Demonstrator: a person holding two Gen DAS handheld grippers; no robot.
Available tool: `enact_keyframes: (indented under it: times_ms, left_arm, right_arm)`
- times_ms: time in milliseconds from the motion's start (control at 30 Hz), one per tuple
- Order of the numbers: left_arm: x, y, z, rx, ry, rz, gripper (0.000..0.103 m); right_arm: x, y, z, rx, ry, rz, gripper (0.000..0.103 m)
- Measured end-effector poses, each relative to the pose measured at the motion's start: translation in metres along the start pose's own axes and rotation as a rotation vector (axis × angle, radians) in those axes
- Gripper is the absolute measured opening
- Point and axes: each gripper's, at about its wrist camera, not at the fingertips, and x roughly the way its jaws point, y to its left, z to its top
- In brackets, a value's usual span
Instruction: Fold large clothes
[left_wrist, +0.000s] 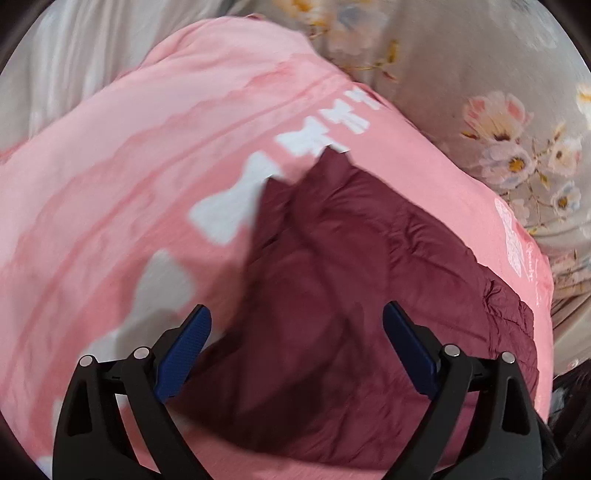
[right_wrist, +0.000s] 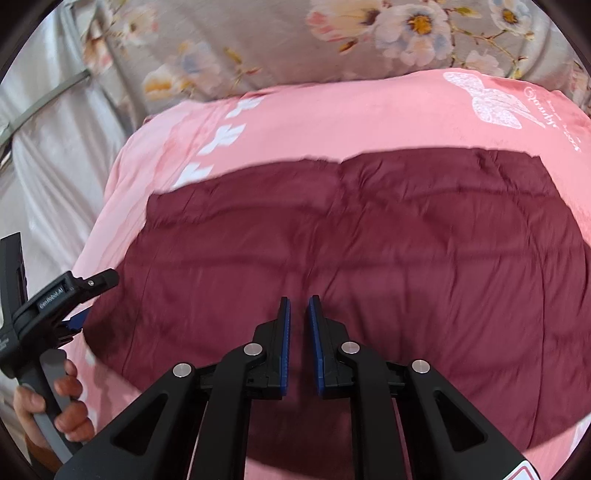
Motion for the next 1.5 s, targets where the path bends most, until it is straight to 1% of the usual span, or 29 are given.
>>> enact_keyframes:
  times_ms: [100,167,233,367,400,433,467,500,533,567,600,633,700,733,800,833,967,1067,1100,1200,1300,1367,1400,1433,1500]
  left_arm:
    - [-0.001,0.024,-0.014,-0.060,0.038,-0.012,0.092]
    - [0.007,0.031,-0.021,-0.086,0.074,-0.036,0.091]
    - [0.004,0.027,-0.027,-0.066,0.059,-0.031,0.092]
    - [0.007,0.014,-0.032,-0.049,0.078,-0.050,0.092]
    - [0.008,0.010,-0.033,-0.040,0.081,-0.056,0.091]
    - [0.008,0.007,-0.034,-0.043,0.089,-0.081,0.088]
    - [0.009,0.004,-0.034,-0.049,0.097,-0.102,0.077]
    - [0.009,0.001,-0.036,-0.047,0.112,-0.133,0.059]
    - [0.011,-0.004,-0.036,-0.042,0.125,-0.146,0.051]
    - [0.011,-0.008,-0.036,-0.035,0.134,-0.155,0.038]
    - [0.008,-0.012,-0.036,-0.029,0.128,-0.157,0.030]
    - [0.000,-0.015,-0.036,-0.017,0.112,-0.166,0.020]
    - [-0.018,-0.018,-0.030,-0.008,0.080,-0.202,0.013]
    - [-0.027,-0.019,-0.028,-0.007,0.064,-0.222,0.013]
    - [-0.045,-0.020,-0.022,-0.003,0.035,-0.266,0.011]
    - [-0.057,-0.021,-0.019,0.015,0.015,-0.275,0.011]
    - [-0.091,-0.028,-0.015,0.071,-0.049,-0.257,0.010]
    - [-0.115,-0.038,-0.013,0.101,-0.092,-0.265,0.010]
    - [-0.126,-0.045,-0.014,0.126,-0.114,-0.264,0.009]
    - [-0.151,-0.075,-0.018,0.217,-0.176,-0.268,0.009]
    - [-0.164,-0.110,-0.022,0.300,-0.189,-0.315,0.009]
    - [-0.167,-0.140,-0.028,0.373,-0.189,-0.351,0.009]
    - [-0.167,-0.149,-0.031,0.395,-0.187,-0.362,0.009]
    - [-0.164,-0.166,-0.035,0.431,-0.176,-0.383,0.009]
    - [-0.157,-0.188,-0.044,0.474,-0.160,-0.403,0.009]
  right_arm:
    - [0.002,0.004,-0.015,0.000,0.028,0.000,0.013]
    - [0.003,0.006,-0.021,0.002,0.040,-0.006,0.013]
    - [0.006,0.007,-0.023,0.001,0.046,-0.010,0.013]
    - [0.014,0.006,-0.028,-0.011,0.045,-0.022,0.013]
    - [0.016,0.007,-0.029,-0.023,0.040,-0.029,0.013]
    - [0.017,0.007,-0.031,-0.032,0.035,-0.036,0.013]
    - [0.018,0.008,-0.032,-0.043,0.029,-0.042,0.013]
    - [0.020,0.010,-0.032,-0.059,0.022,-0.050,0.013]
    - [0.020,0.010,-0.033,-0.067,0.019,-0.052,0.013]
    - [0.020,0.009,-0.032,-0.067,0.020,-0.047,0.013]
    - [0.019,0.008,-0.031,-0.057,0.025,-0.038,0.013]
    - [0.015,0.003,-0.029,-0.020,0.040,-0.013,0.013]
    - [0.003,-0.008,-0.031,0.037,0.053,0.024,0.012]
    - [-0.007,-0.014,-0.034,0.055,0.049,0.044,0.012]
    - [-0.018,-0.020,-0.040,0.052,0.046,0.029,0.013]
    - [-0.024,-0.022,-0.046,0.048,0.056,0.018,0.013]
    - [-0.030,-0.021,-0.063,0.033,0.099,0.042,0.012]
    - [-0.019,-0.006,-0.072,0.013,0.134,0.068,0.011]
    - [-0.015,0.001,-0.074,-0.005,0.138,0.071,0.011]
    - [-0.005,0.026,-0.079,-0.096,0.131,0.081,0.011]
    - [-0.005,0.037,-0.079,-0.143,0.126,0.078,0.010]
    - [-0.016,0.029,-0.076,-0.105,0.135,0.109,0.011]
    - [-0.022,0.023,-0.074,-0.080,0.131,0.129,0.011]
    - [-0.035,0.011,-0.072,-0.045,0.113,0.151,0.011]
    - [-0.056,-0.006,-0.069,-0.019,0.072,0.133,0.012]
